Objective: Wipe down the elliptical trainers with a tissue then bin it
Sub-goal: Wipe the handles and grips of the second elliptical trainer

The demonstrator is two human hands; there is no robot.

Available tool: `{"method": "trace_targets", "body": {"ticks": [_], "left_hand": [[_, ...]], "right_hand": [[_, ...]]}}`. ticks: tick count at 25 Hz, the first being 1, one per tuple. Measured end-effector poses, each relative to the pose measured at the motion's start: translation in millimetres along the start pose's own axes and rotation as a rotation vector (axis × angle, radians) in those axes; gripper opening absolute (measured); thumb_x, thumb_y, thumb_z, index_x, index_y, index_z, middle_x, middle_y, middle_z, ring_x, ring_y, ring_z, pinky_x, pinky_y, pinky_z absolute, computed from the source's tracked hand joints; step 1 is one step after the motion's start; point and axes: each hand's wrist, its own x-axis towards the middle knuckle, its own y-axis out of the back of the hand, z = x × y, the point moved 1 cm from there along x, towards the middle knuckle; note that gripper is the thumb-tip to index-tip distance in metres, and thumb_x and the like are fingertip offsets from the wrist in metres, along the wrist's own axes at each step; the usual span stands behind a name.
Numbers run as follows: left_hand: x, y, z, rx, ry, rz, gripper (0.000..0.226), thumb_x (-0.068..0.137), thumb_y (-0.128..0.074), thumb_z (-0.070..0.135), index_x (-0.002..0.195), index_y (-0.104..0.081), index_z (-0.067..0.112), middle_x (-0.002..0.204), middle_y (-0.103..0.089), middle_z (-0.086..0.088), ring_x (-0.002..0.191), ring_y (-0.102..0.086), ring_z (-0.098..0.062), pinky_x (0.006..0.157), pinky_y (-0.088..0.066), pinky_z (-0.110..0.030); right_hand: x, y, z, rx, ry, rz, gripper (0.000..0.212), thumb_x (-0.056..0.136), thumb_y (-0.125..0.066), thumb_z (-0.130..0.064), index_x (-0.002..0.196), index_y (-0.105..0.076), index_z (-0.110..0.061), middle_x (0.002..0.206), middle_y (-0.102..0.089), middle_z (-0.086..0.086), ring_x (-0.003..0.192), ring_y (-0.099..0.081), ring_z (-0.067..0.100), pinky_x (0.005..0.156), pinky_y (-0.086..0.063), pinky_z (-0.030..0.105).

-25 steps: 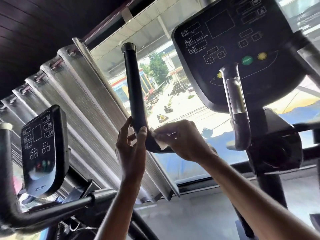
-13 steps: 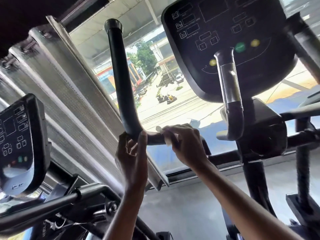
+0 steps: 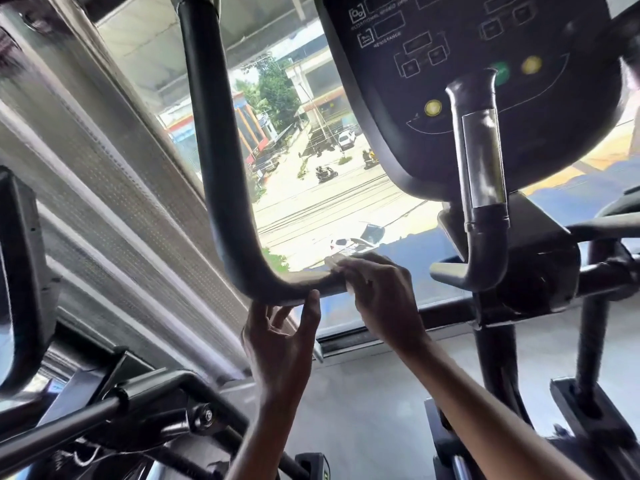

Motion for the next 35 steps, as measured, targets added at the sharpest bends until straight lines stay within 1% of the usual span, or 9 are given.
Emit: {"method": "trace_targets", "body": {"ticks": [6,8,12,16,20,22,25,30,35], "left_hand": [[-0.3,-11.4,-2.2,-0.004,0.054,0.015,0.028,0.073,-0.078,0.040,0.096,-0.071,0.026,0.094,-0.079,0.012,0.094,-0.076,-0.007,0.087,-0.060,-0.029],[-1.6,-13.3,-0.9,0.004,0.065,0.024,0.021,0.079,-0.084,0.023,0.096,-0.071,0.023,0.091,-0.080,0.011,0.092,-0.075,-0.004,0.084,-0.059,-0.020],[-0.3,-17.4,1.3,0.011,0.074,0.019,0.016,0.085,-0.073,-0.010,0.093,-0.072,0.004,0.083,-0.078,0.005,0.085,-0.073,0.001,0.076,-0.052,-0.008],[-2.9,-16.1,2.5,0.016,0.098,0.024,0.016,0.086,-0.072,-0.008,0.101,-0.069,-0.005,0.096,-0.076,-0.008,0.088,-0.073,0.003,0.075,-0.052,-0.007],[-3.8,-15.8,1.6,-0.011,0.112,0.021,0.018,0.087,-0.073,-0.004,0.104,-0.069,0.000,0.099,-0.076,-0.004,0.093,-0.072,0.003,0.078,-0.052,-0.007],[-4.9,-16.7,-0.1,-0.036,0.128,0.026,0.021,0.087,-0.077,0.001,0.107,-0.070,0.000,0.100,-0.077,-0.005,0.096,-0.073,0.000,0.079,-0.054,-0.010],[-5.4,-16.4,-1.3,-0.071,0.141,0.049,0.018,0.087,-0.078,0.003,0.103,-0.070,0.004,0.095,-0.077,-0.002,0.095,-0.073,-0.002,0.080,-0.056,-0.015],[-4.6,-14.0,4.5,-0.134,0.118,0.021,0.023,0.088,-0.074,-0.005,0.091,-0.070,0.017,0.081,-0.076,0.011,0.089,-0.072,0.000,0.075,-0.054,-0.012],[1.8,-6.4,-3.4,-0.149,0.102,-0.048,0.020,0.086,-0.080,0.001,0.092,-0.072,0.018,0.085,-0.078,0.003,0.089,-0.074,-0.007,0.076,-0.055,-0.018]], "right_hand": [[-3.1,-4.1,15.7,0.016,-0.037,-0.020,0.015,0.097,-0.065,-0.016,0.098,-0.080,-0.017,0.091,-0.076,-0.006,0.079,-0.068,0.007,0.075,-0.055,0.023],[-3.9,-5.4,34.3,-0.027,-0.105,-0.005,0.013,0.098,-0.067,-0.023,0.098,-0.080,-0.022,0.086,-0.075,-0.006,0.074,-0.068,0.011,0.072,-0.057,0.032],[-11.2,-16.1,48.9,-0.049,-0.114,0.026,0.014,0.097,-0.069,-0.022,0.106,-0.080,-0.024,0.090,-0.074,-0.010,0.078,-0.067,0.007,0.077,-0.055,0.028],[-15.4,-26.5,66.6,-0.037,-0.283,0.065,0.020,0.093,-0.068,-0.023,0.111,-0.078,-0.025,0.101,-0.076,-0.009,0.093,-0.071,0.012,0.088,-0.057,0.041],[-7.6,-22.5,64.0,-0.061,-0.293,0.022,0.017,0.092,-0.070,-0.022,0.106,-0.080,-0.026,0.096,-0.077,-0.005,0.090,-0.072,0.015,0.084,-0.053,0.026],[-4.0,-22.0,62.0,-0.046,-0.306,0.006,0.016,0.092,-0.070,-0.023,0.105,-0.079,-0.025,0.092,-0.076,-0.005,0.085,-0.072,0.014,0.081,-0.058,0.031],[-5.6,-25.0,62.2,-0.060,-0.289,0.008,0.017,0.093,-0.068,-0.024,0.105,-0.079,-0.022,0.091,-0.076,0.000,0.085,-0.071,0.020,0.078,-0.059,0.041],[-11.0,-14.5,32.0,0.007,-0.190,0.088,0.022,0.096,-0.062,-0.034,0.100,-0.080,-0.022,0.089,-0.077,-0.006,0.077,-0.071,0.009,0.074,-0.059,0.037],[-13.4,-14.5,5.9,-0.013,-0.120,0.165,0.014,0.096,-0.067,-0.026,0.095,-0.081,-0.023,0.090,-0.078,-0.008,0.080,-0.071,0.007,0.073,-0.058,0.034]]}}
